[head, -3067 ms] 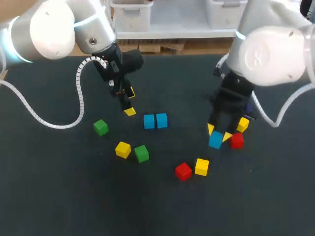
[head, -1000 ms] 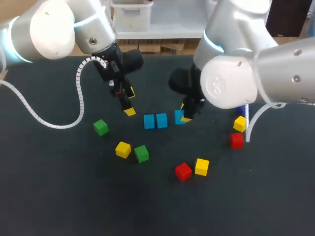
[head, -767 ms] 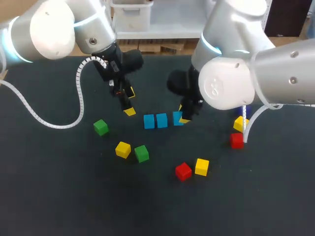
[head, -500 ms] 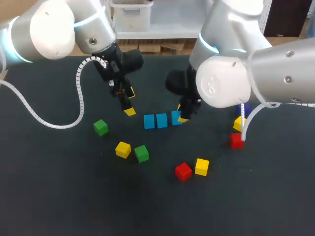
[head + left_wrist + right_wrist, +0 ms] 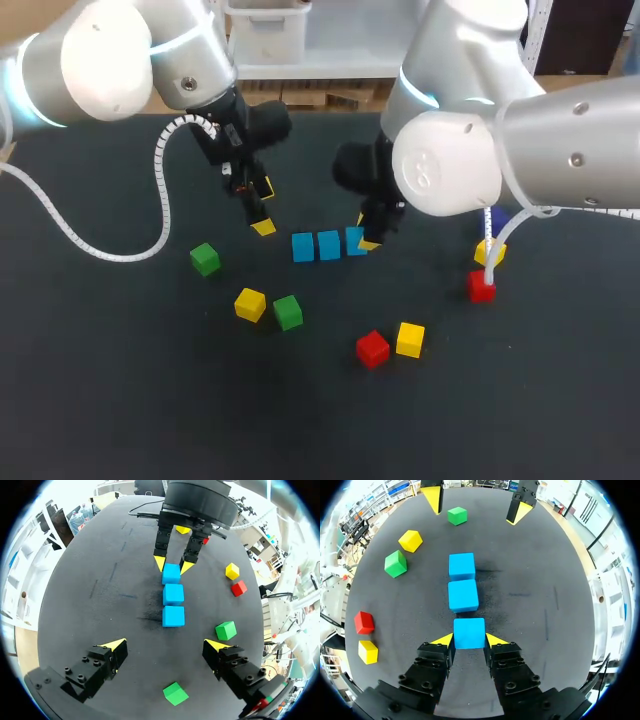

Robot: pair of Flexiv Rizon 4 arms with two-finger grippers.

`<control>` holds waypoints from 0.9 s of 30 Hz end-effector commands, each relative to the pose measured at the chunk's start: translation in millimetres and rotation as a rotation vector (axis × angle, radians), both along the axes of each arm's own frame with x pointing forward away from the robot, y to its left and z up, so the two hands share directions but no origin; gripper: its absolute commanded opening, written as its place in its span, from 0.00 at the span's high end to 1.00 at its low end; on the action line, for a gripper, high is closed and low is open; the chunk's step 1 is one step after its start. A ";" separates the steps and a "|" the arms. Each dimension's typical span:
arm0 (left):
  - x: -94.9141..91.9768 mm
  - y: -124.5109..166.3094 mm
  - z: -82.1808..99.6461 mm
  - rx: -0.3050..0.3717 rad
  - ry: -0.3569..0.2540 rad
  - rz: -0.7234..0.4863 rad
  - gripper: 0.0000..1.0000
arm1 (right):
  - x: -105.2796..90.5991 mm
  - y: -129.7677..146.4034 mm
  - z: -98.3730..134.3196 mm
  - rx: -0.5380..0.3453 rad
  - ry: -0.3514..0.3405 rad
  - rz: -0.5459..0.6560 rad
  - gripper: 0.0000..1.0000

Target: Place the blue cubes, place green cubes on the blue cubes, place the yellow cubes on the green cubes, then place the red cubes on the yellow cubes, and place purple cube on the red cubes.

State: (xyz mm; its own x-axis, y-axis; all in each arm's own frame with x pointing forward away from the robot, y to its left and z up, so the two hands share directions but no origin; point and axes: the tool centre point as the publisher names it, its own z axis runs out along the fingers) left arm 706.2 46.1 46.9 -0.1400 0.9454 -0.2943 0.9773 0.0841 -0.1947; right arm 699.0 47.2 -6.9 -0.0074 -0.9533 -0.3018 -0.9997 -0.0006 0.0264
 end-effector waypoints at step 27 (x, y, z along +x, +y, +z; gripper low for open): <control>-0.8 0.9 -0.2 -0.002 -0.003 -0.001 0.00 | -2.7 0.0 -1.3 0.003 0.012 0.008 0.52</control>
State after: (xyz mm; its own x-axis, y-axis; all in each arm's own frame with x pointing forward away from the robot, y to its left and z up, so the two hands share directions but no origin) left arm 706.2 46.1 46.9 -0.1400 0.9454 -0.2943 0.9773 0.0842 -0.1947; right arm 695.9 47.5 -8.0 -0.0043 -0.9530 -0.3030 -0.9993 -0.0071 0.0363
